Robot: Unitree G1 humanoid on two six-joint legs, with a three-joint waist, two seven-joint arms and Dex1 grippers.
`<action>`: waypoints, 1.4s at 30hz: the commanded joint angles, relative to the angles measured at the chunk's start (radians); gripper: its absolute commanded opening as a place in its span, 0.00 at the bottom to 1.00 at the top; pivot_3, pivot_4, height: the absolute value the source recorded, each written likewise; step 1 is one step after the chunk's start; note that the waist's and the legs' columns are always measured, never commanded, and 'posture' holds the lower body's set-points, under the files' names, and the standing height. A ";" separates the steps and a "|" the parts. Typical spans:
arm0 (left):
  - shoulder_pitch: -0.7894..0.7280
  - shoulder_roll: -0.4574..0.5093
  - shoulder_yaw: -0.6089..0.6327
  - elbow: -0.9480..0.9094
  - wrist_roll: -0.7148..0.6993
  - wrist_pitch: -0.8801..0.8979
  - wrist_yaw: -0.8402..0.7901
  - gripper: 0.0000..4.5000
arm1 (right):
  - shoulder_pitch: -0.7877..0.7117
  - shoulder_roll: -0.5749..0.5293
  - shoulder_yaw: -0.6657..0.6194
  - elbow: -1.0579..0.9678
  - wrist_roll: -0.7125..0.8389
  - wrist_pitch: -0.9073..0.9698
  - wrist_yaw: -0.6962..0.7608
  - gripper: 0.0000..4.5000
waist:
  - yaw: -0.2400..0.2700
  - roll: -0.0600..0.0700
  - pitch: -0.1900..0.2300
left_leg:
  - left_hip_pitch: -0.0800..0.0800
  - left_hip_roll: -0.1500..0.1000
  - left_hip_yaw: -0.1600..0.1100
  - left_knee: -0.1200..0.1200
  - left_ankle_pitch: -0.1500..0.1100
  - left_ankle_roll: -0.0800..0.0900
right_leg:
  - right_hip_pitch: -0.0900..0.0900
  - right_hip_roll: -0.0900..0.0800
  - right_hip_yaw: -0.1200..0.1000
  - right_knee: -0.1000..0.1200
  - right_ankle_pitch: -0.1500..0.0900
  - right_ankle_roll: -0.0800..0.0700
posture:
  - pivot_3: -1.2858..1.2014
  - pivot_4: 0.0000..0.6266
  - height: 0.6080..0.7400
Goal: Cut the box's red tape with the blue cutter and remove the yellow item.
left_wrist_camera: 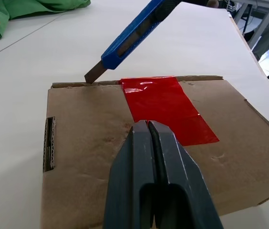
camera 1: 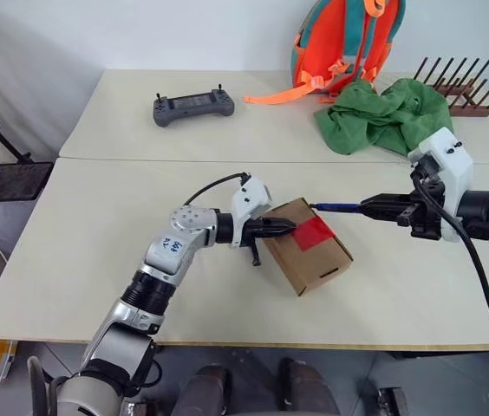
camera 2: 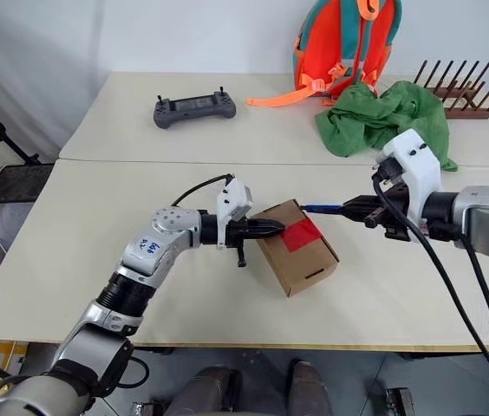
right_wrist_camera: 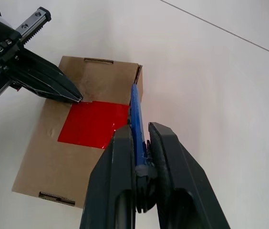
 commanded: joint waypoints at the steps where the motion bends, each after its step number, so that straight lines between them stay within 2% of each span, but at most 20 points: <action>1: 0.009 -0.003 -0.016 -0.008 0.014 0.005 -0.003 0.01 | 0.007 0.012 -0.035 -0.023 -0.011 0.009 0.006 0.03 | 0.000 0.000 0.000 | 0.000 0.000 0.000 0.000 0.000 0.000 | 0.000 0.000 0.000 0.000 0.000 0.000 | 0.52 0.24 1.00; 14: 0.008 -0.008 -0.019 0.001 0.018 0.002 -0.004 0.01 | -0.049 0.028 -0.051 0.002 -0.095 0.002 0.034 0.03 | 0.000 0.000 0.000 | 0.000 -0.001 0.001 0.001 0.000 0.000 | -0.001 0.000 0.001 0.003 0.000 0.000 | 0.52 0.24 1.00; 42: 0.007 -0.008 -0.026 0.006 0.024 0.000 -0.006 0.01 | -0.063 0.100 -0.077 -0.031 -0.112 0.065 0.026 0.03 | 0.001 0.000 0.000 | 0.000 -0.002 0.001 0.001 0.000 0.000 | -0.002 0.000 0.002 0.004 0.000 0.000 | 0.52 0.24 1.00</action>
